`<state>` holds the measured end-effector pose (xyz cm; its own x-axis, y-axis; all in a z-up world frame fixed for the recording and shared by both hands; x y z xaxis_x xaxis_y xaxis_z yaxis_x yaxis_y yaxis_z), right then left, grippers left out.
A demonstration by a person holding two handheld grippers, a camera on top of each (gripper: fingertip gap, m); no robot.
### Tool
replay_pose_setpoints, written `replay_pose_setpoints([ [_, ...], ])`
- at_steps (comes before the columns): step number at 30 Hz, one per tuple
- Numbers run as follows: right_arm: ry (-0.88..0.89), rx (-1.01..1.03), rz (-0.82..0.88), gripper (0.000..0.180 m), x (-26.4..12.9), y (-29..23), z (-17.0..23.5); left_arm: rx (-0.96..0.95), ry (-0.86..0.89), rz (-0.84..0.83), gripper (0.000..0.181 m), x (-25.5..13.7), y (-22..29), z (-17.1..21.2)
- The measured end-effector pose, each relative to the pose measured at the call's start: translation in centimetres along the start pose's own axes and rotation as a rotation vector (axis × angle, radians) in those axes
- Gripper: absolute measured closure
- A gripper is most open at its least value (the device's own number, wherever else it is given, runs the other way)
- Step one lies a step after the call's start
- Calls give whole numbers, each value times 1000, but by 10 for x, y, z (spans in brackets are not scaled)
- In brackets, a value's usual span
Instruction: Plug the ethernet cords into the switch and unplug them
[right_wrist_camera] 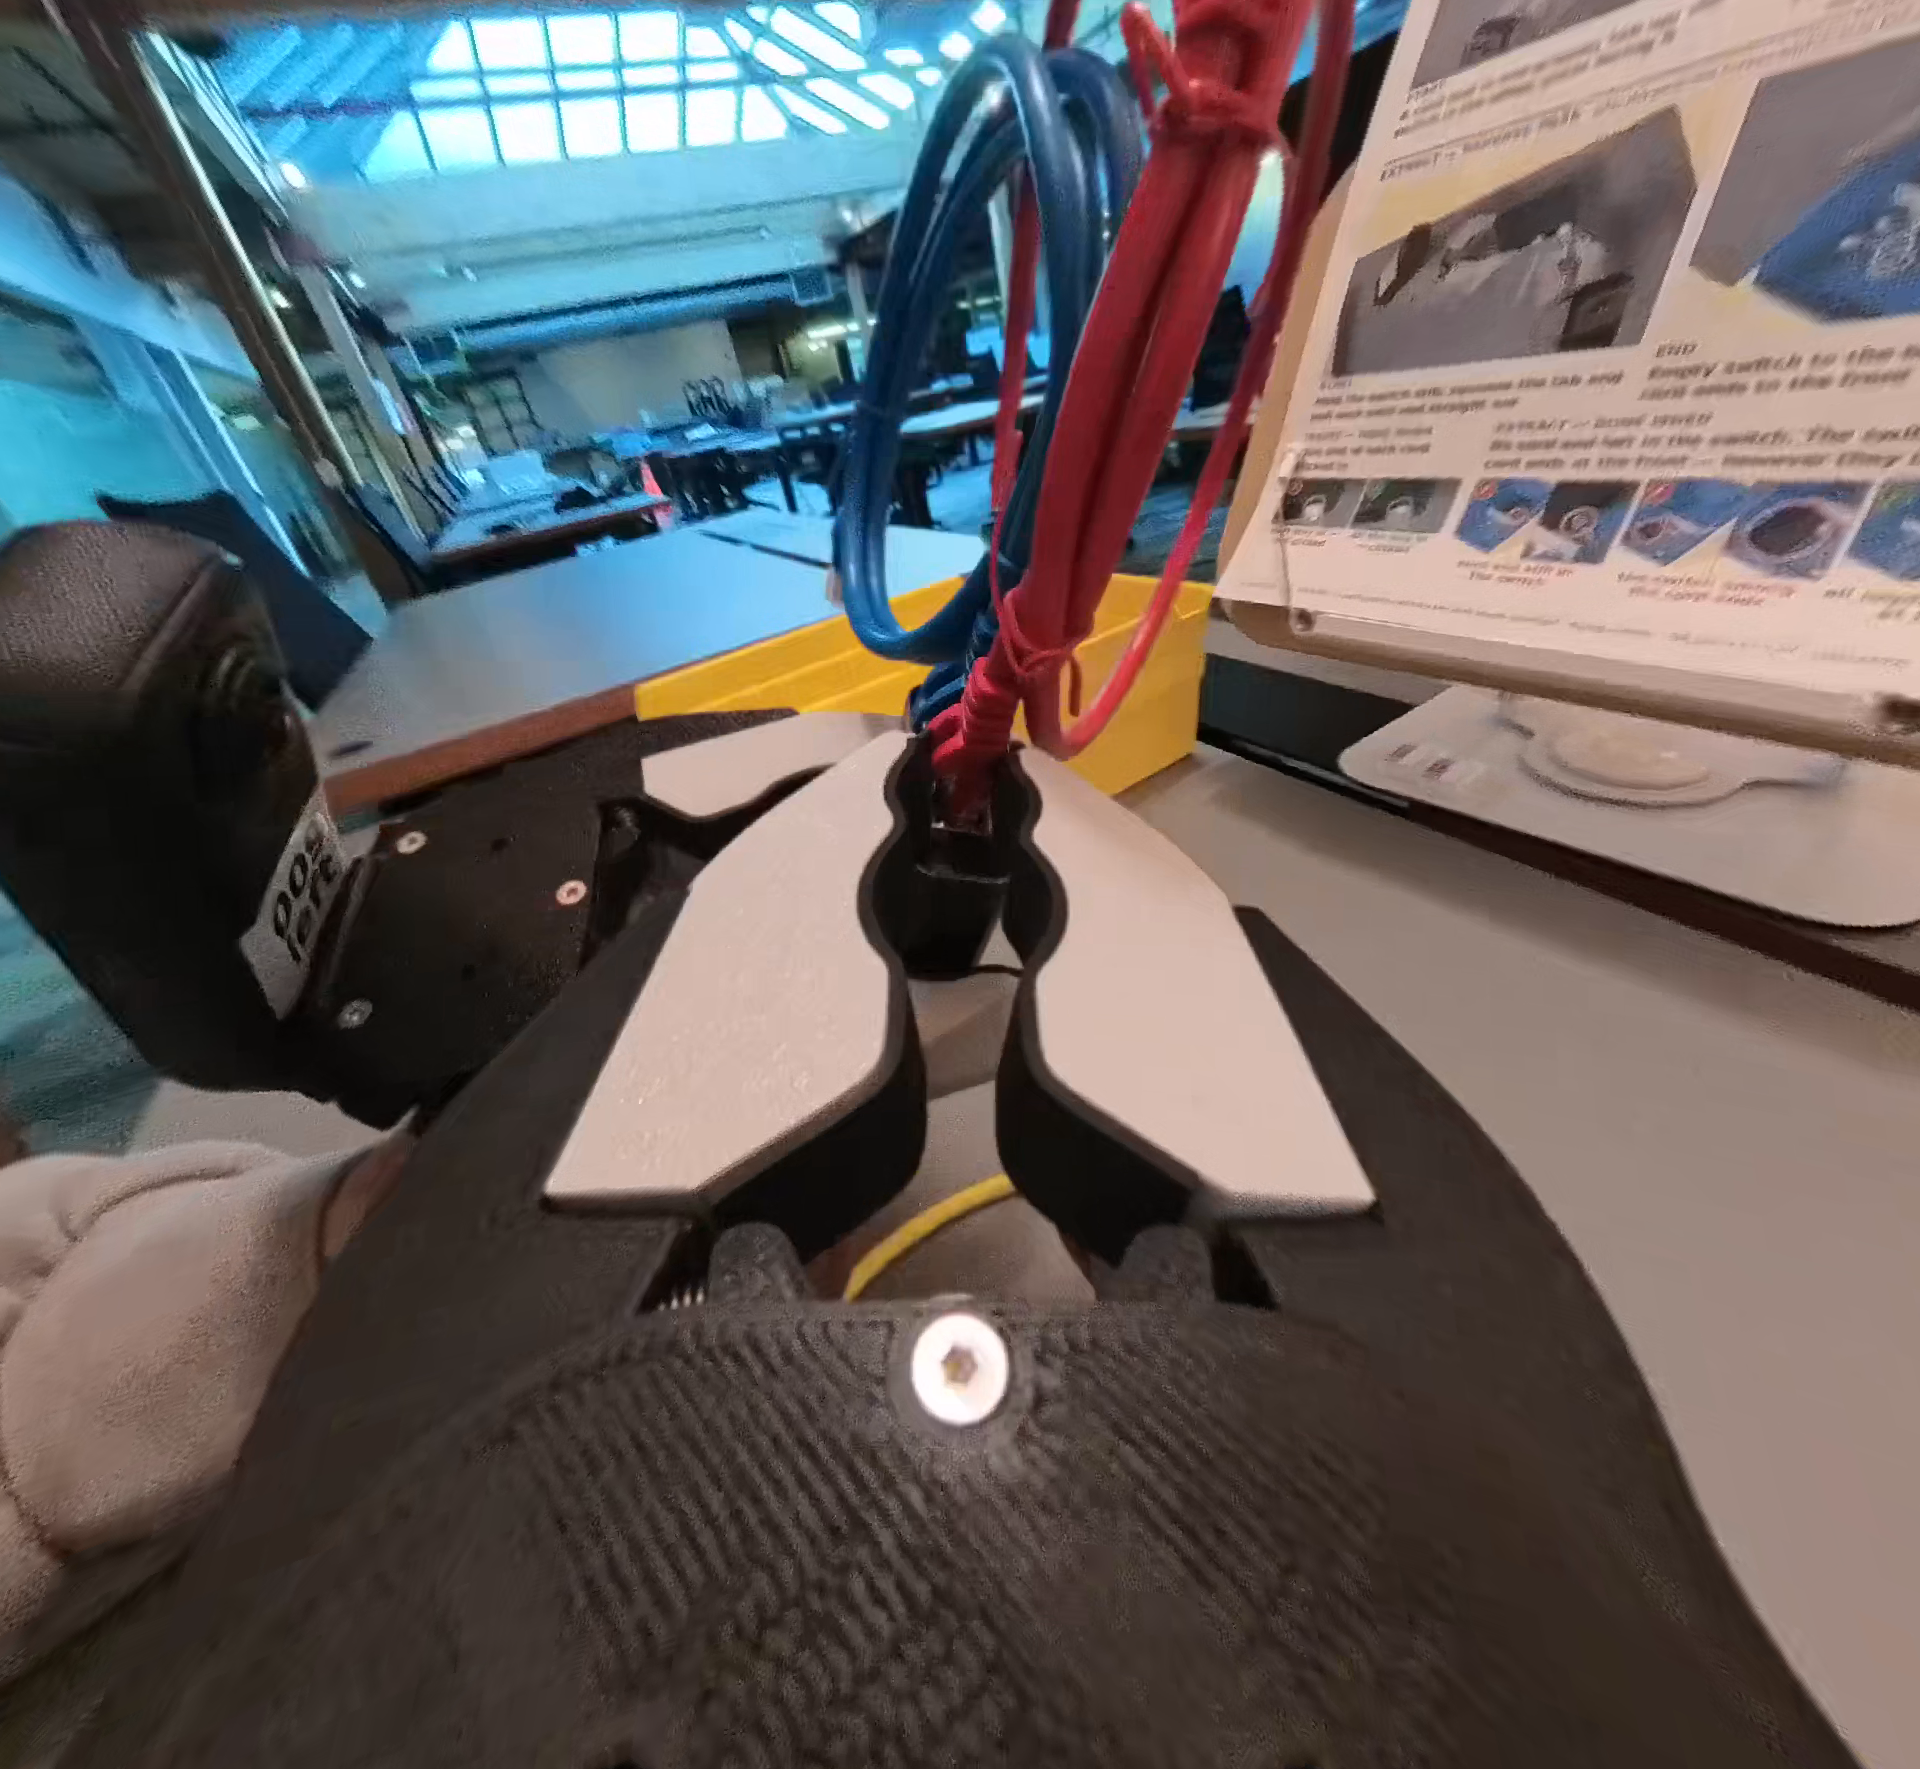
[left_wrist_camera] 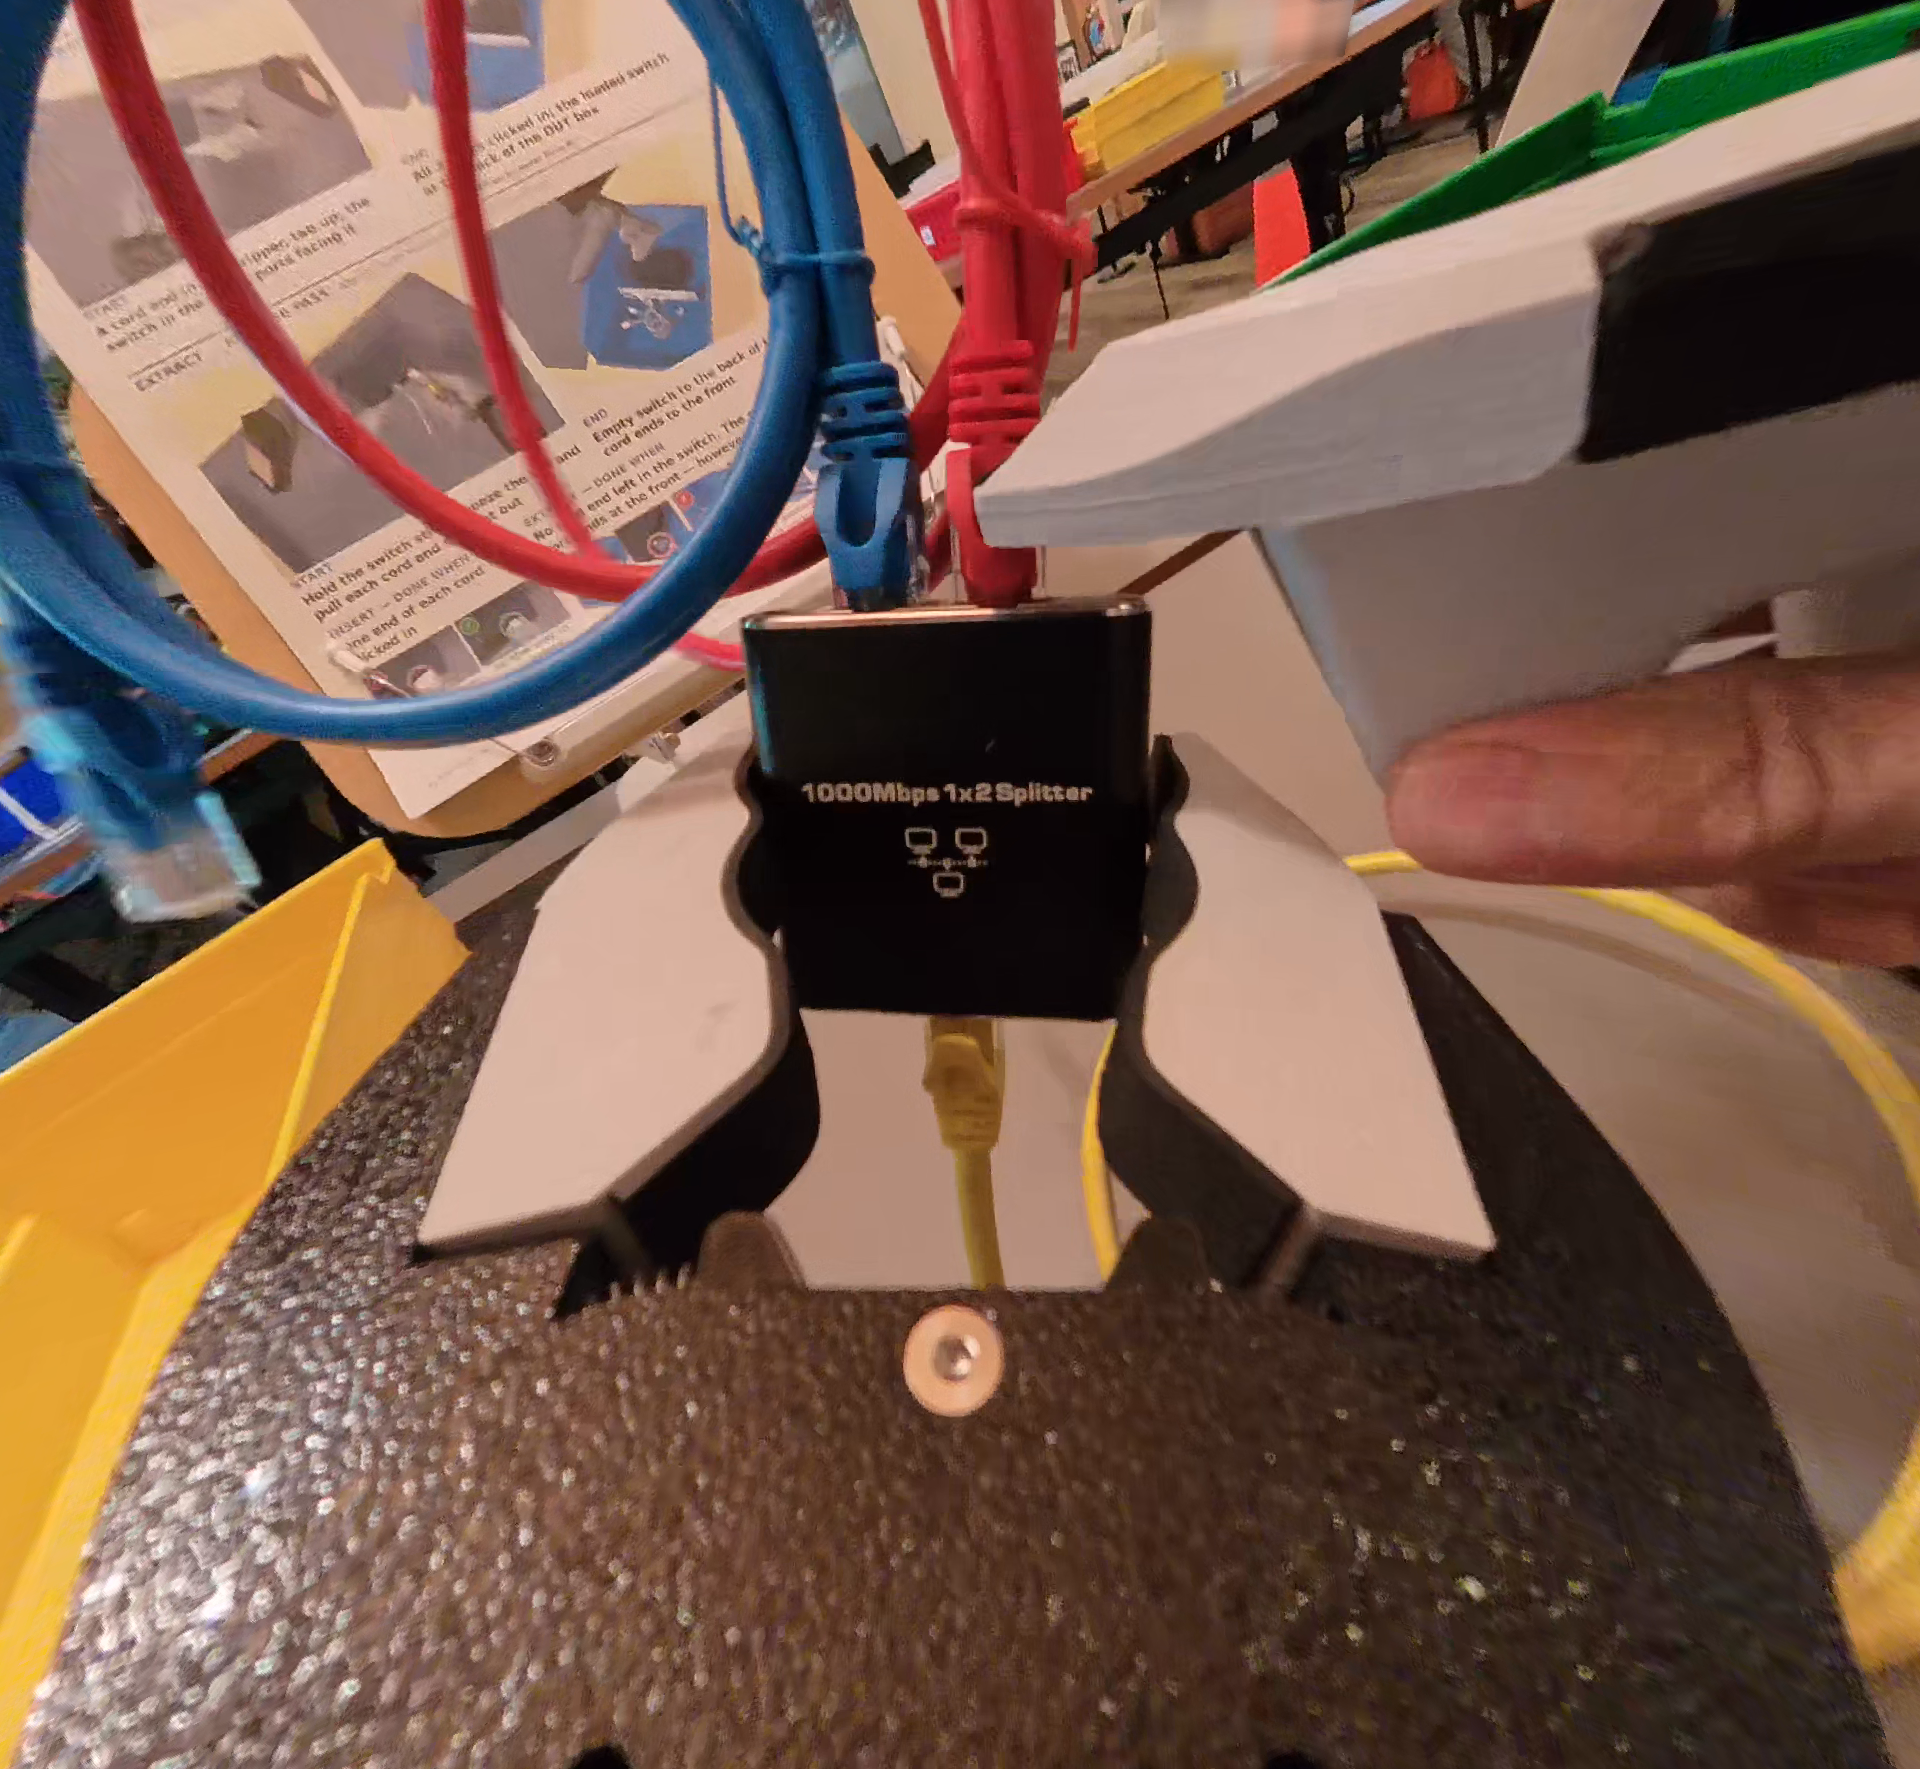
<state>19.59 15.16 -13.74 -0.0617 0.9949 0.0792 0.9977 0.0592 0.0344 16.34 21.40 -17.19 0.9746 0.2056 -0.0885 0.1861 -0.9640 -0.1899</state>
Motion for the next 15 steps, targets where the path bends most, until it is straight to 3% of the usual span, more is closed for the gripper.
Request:
replay_pose_setpoints([
  [4, -76, -174, 35, 165, 0, -6, -6, -20, 3, 4, 114, -1, 0, 0],
  [9, 93, 135, -49, 167, -4, 1, -2, 35, 26, -27, 115, -4, 2, -6],
  [15, 36, 47, -14, 166, -5, 2, -1, 17, 19, -8, 115, -3, 3, -4],
])
Point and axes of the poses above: each gripper's, where its closed fingertips meet, x out along the fingers, z out of its underside, y = z × x across the jaws, the point moved 5 cm from there along -x, back along the fingers, and after that the axes turned 13 degrees about -x, right-handed, at the moved point
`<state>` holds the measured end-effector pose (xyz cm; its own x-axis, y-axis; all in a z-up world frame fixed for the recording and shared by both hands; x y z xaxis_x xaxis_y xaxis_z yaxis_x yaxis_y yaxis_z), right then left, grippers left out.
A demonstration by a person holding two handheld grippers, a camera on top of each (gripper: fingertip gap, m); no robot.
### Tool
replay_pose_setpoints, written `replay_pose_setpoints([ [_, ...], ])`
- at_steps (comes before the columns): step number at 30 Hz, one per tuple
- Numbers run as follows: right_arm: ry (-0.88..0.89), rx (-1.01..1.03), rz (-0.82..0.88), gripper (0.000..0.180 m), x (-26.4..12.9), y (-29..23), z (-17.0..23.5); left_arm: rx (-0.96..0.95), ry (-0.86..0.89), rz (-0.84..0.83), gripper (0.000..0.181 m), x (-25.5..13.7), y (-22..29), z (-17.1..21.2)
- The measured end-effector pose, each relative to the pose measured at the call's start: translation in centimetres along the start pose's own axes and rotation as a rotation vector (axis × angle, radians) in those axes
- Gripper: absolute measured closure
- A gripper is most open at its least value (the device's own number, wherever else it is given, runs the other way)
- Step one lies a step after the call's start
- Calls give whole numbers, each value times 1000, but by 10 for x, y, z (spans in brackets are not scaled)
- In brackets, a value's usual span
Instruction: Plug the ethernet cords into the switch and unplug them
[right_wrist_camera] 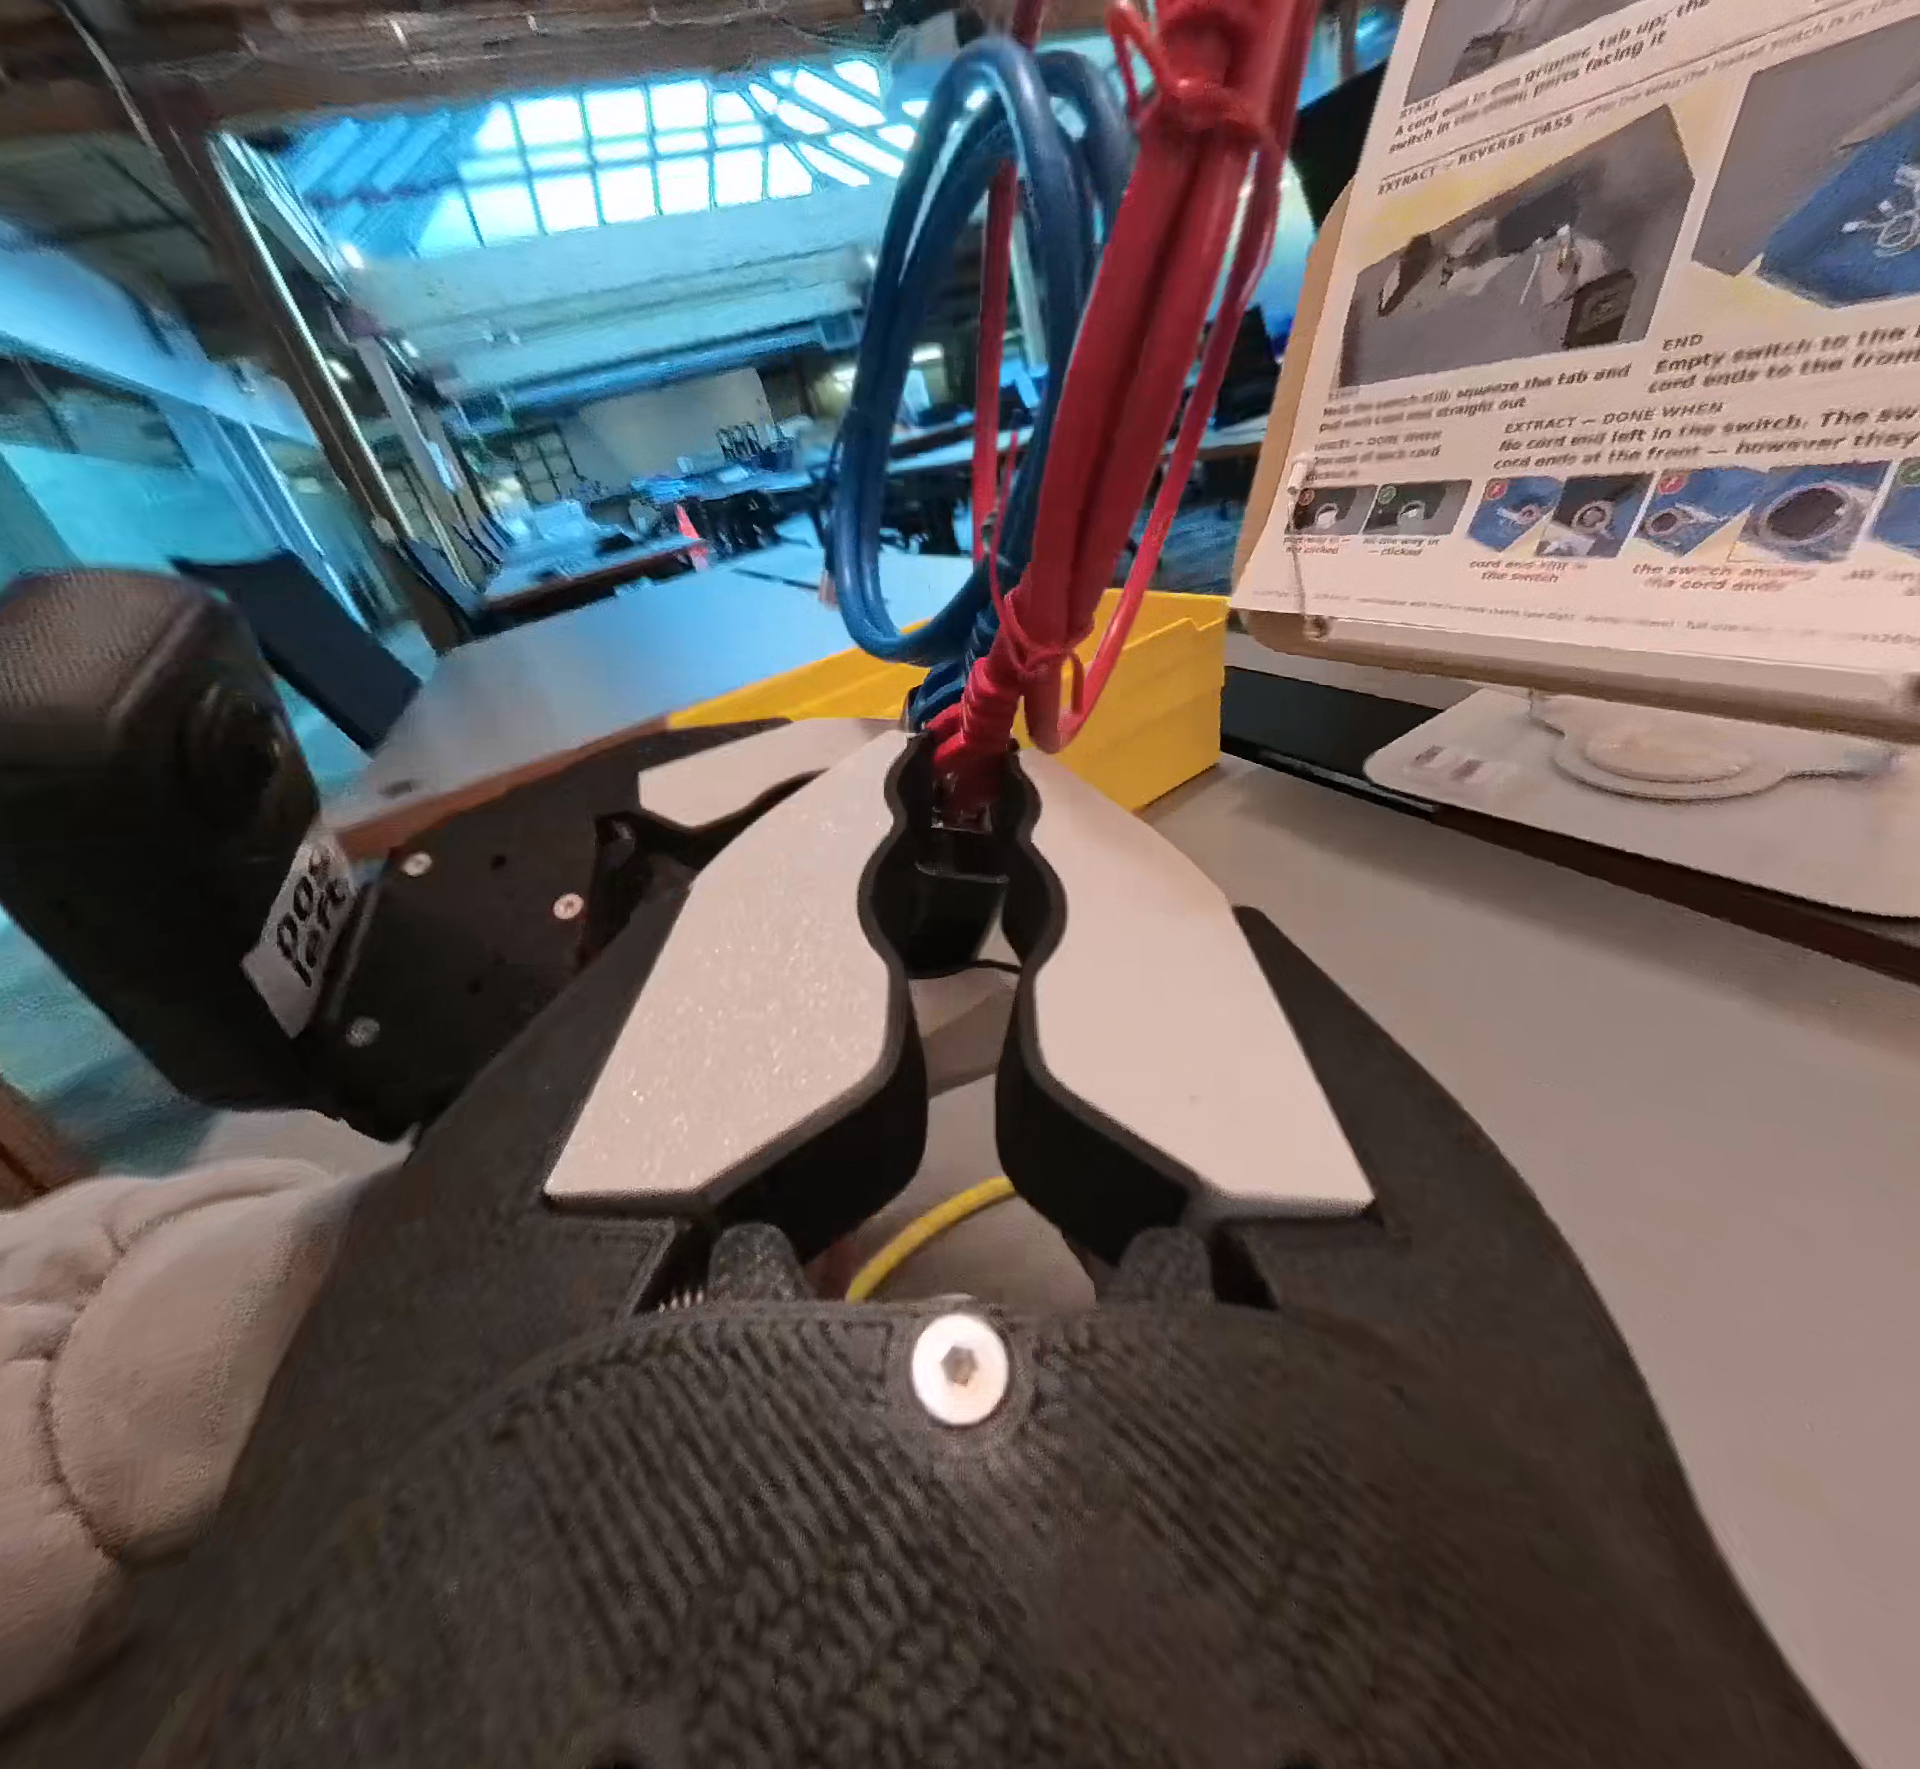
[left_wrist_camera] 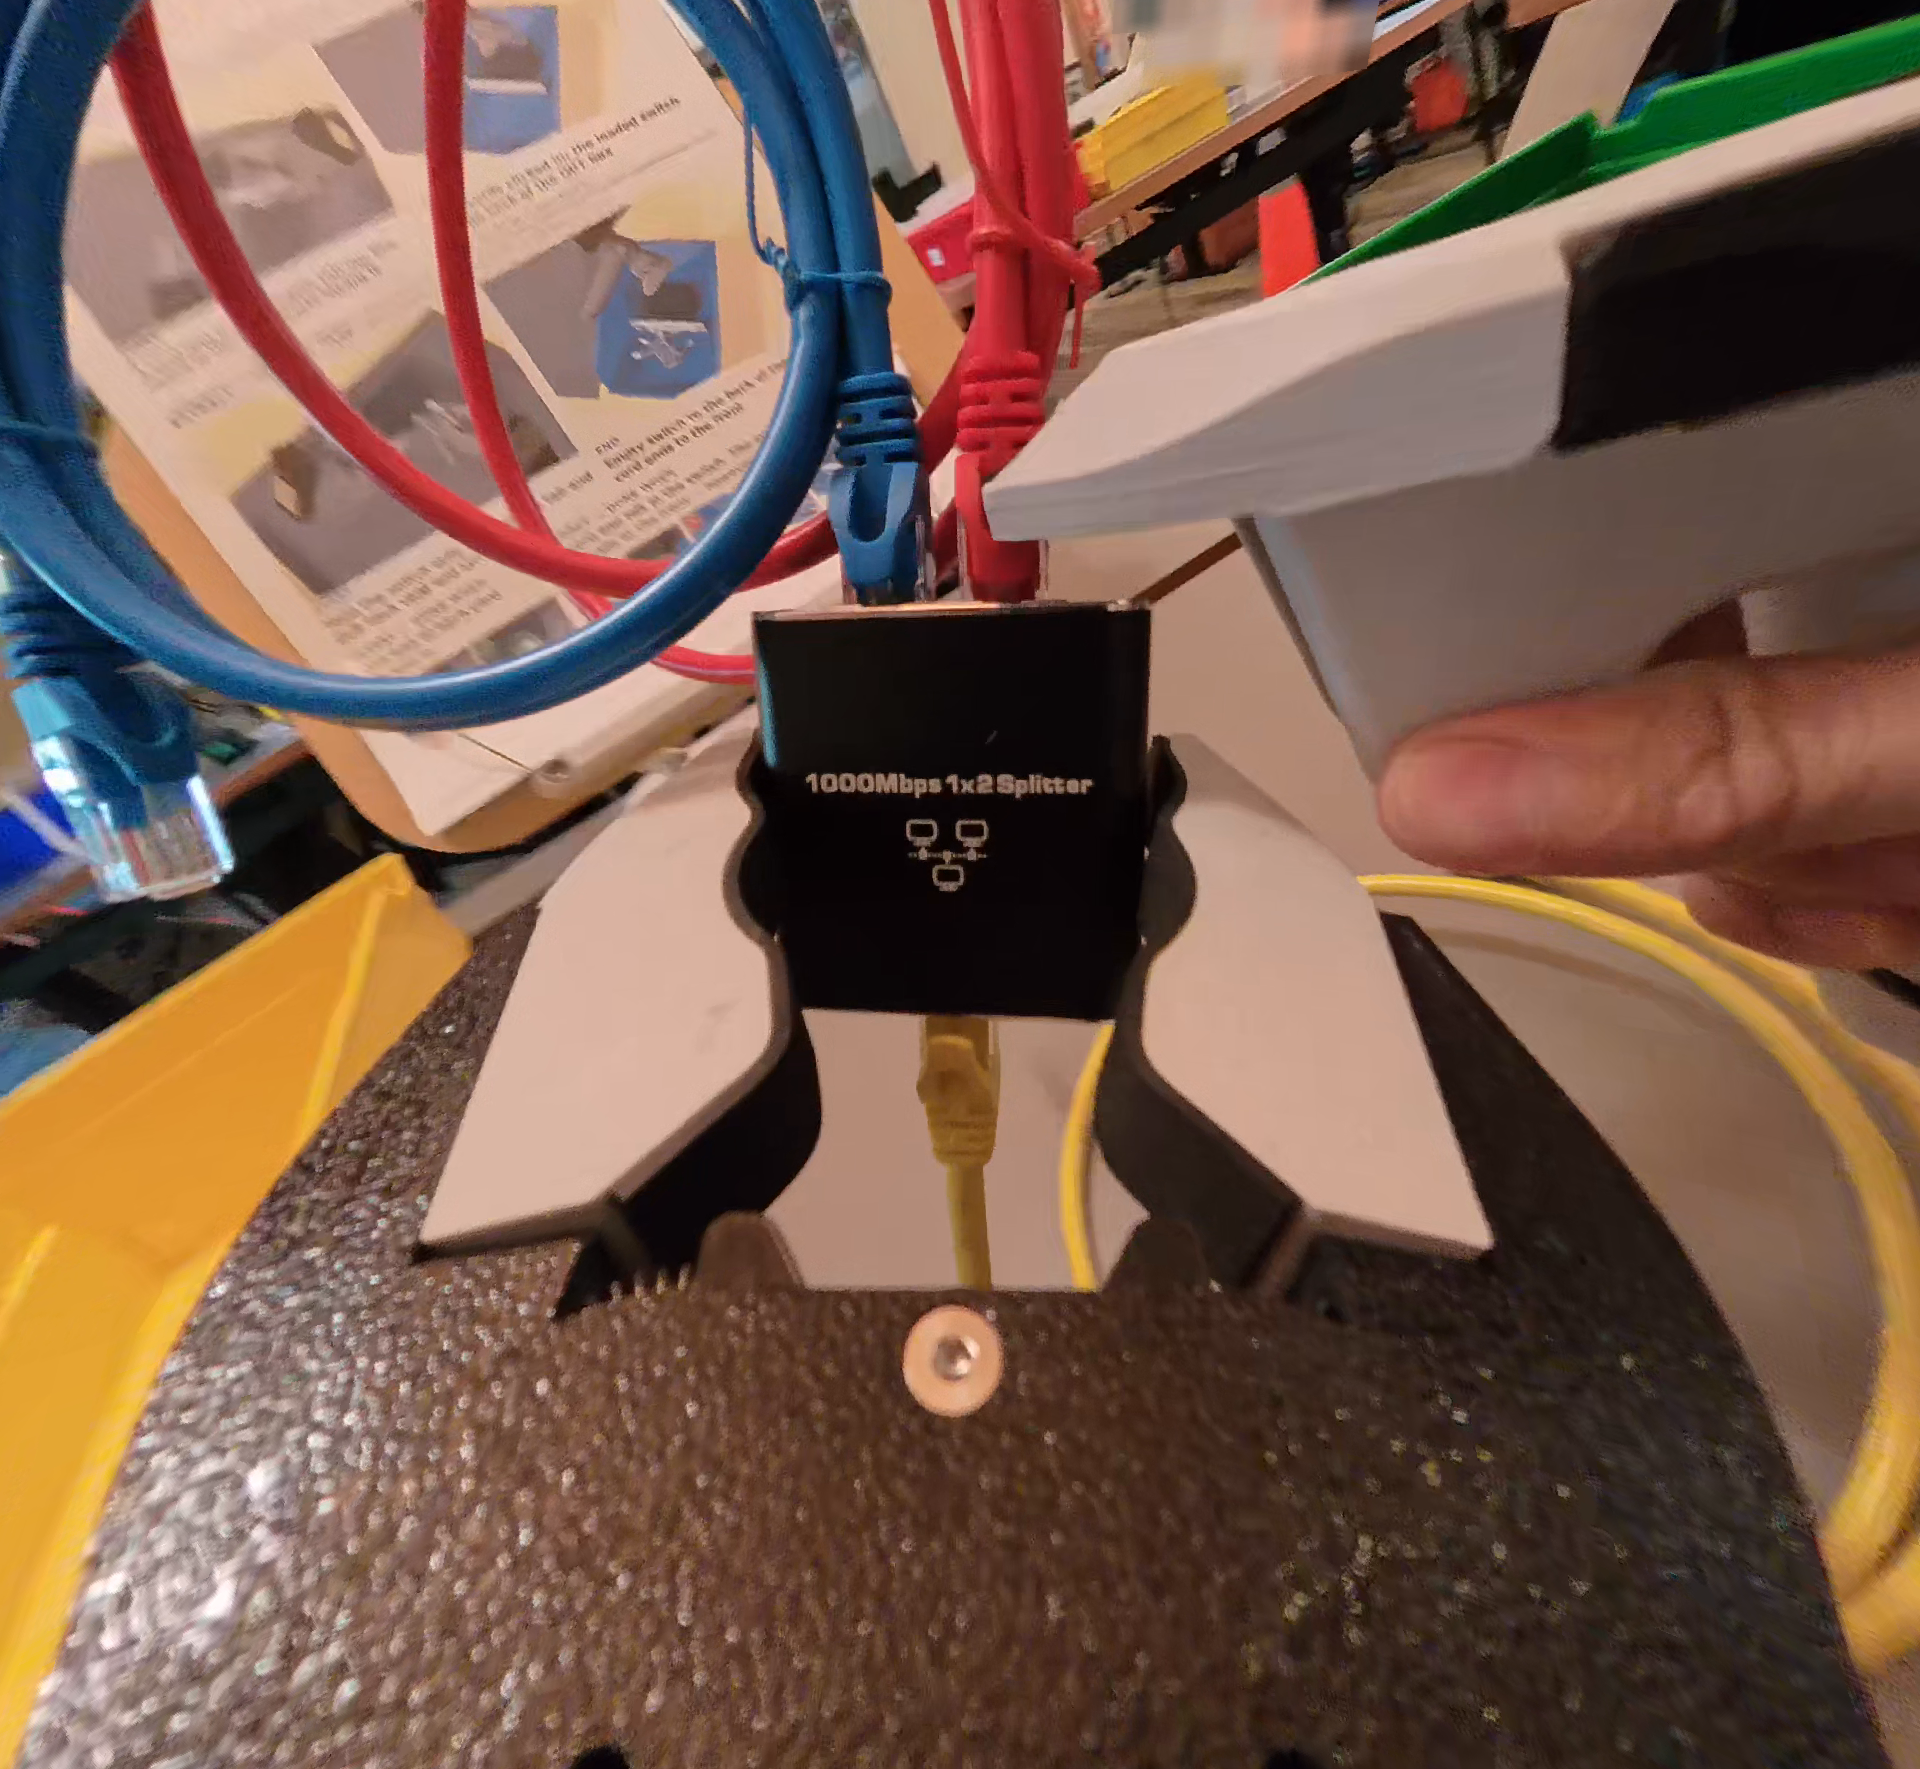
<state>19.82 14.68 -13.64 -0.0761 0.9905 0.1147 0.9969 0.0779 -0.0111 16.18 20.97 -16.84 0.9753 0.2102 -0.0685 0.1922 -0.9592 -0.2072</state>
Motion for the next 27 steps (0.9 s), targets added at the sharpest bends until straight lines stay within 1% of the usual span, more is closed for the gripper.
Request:
replay_pose_setpoints([
  [2, -91, -188, 45, 166, 1, -4, -3, -85, -12, 52, 115, 1, 2, 3],
  [4, -115, -248, 60, 165, 2, -6, -4, -132, -19, 78, 115, 0, 2, 4],
  [6, -127, -283, 62, 166, 2, -7, -5, -135, -14, 78, 115, -1, 2, 3],
  [7, -95, -222, 41, 165, 2, -7, -6, -128, 1, 71, 115, -2, 2, 2],
  [9, 33, 103, -47, 167, 2, 0, 0, -58, 21, 22, 115, -4, -1, -1],
  [10, 49, 180, -76, 167, 1, 2, 4, -18, 23, 5, 115, -4, -1, 0],
  [12, 63, 207, -92, 167, 0, 4, 5, 23, 34, -8, 115, -5, 0, -1],
  [14, 114, 286, -108, 167, -1, 4, 4, 55, 56, -27, 115, -7, 0, -5],
  [18, 153, 273, -113, 167, -4, 1, 2, 96, 76, -47, 115, -10, 2, -8],
  [21, 195, 320, -120, 167, -3, 2, 3, 108, 88, -51, 116, -11, 1, -10],
  [26, 189, 307, -123, 165, -2, 1, 5, 103, 93, -47, 115, -11, 1, -10],
  [27, 185, 319, -135, 162, -1, 0, 7, 101, 97, -47, 115, -12, 1, -11],
])
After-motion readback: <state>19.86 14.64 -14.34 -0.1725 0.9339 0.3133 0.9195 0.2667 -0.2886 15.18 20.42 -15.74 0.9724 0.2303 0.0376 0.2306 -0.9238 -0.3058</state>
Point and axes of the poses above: each gripper's, where its closed fingertips meet, x out along the fingers, z out of its underside, y = z × x across the jaws, the point moved 5 cm from there along -x, back along the fingers, and after that the axes turned 13 degrees about -x, right-handed, at the moved point
